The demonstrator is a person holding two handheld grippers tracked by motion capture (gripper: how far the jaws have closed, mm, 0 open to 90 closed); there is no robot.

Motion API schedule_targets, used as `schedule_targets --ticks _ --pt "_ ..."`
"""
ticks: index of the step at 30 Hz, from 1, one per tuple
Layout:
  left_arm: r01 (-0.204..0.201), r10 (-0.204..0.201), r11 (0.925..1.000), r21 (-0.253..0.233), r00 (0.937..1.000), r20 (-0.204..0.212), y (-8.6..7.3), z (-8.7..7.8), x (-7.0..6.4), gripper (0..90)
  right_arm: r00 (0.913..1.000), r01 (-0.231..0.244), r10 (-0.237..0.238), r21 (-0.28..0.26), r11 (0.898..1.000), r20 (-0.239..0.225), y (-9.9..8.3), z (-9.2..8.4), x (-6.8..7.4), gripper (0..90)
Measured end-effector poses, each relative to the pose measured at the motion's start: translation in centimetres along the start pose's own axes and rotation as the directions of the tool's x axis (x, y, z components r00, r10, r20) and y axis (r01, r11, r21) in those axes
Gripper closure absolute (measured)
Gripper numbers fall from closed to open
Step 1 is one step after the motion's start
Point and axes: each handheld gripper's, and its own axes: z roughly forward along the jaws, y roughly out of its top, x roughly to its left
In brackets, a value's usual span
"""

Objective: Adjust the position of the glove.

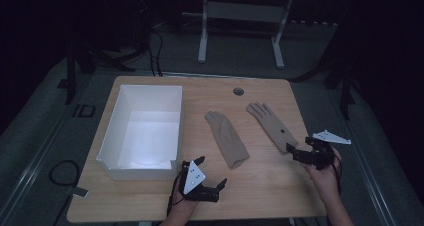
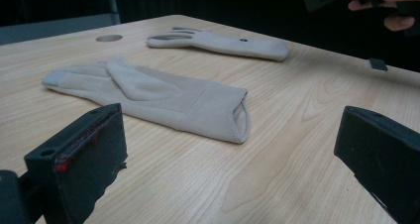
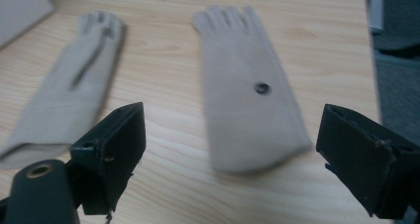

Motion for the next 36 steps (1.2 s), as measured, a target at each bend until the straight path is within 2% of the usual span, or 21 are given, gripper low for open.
schedule_targets --ticks 4,6,7,10,14,17,25,30,36 --pt "0.006 -0.006 1.0 -0.001 1.0 0.002 0.0 0.0 0.1 0.2 0.9992 0.037 -0.037 -0.017 0.999 -0.011 1.1 0.3 1.3 11.3" --pt "0.006 -0.006 1.0 -0.001 1.0 0.001 0.0 0.0 0.1 0.2 0.9987 0.04 -0.041 -0.019 0.999 -0.032 1.6 0.5 1.8 11.3" --pt "0.006 -0.006 1.0 -0.001 1.0 0.001 0.0 0.0 0.0 0.1 0.9987 0.043 -0.043 -0.02 0.999 -0.028 1.8 0.6 2.0 11.5" --pt "0.005 -0.005 1.0 -0.002 1.0 0.0 0.0 0.0 0.0 0.2 0.998 0.055 -0.056 -0.022 0.998 -0.031 2.4 0.9 2.7 13.8" --pt "0.001 -0.001 1.0 0.0 1.0 0.0 0.0 0.0 0.0 0.2 0.9956 0.063 -0.064 -0.021 0.998 -0.069 3.1 1.5 3.5 20.0" --pt "0.0 0.0 1.0 0.0 1.0 0.002 0.0 0.0 0.0 0.2 0.9948 0.077 -0.078 -0.018 0.997 -0.066 3.4 1.8 4.0 20.1" --pt "0.002 -0.002 1.0 0.0 1.0 0.006 0.0 0.0 0.0 0.2 0.9848 0.149 -0.151 -0.021 0.989 -0.086 4.4 3.4 6.6 23.7" --pt "0.007 -0.007 1.0 -0.001 1.0 0.007 0.0 0.0 0.1 0.1 0.9795 0.166 -0.167 -0.019 0.986 -0.114 5.0 4.7 7.9 26.5" --pt "0.007 -0.007 1.0 -0.002 0.9999 0.01 0.0 0.0 0.1 0.2 0.9714 0.168 -0.168 -0.013 0.986 -0.168 5.5 6.5 9.6 28.6"
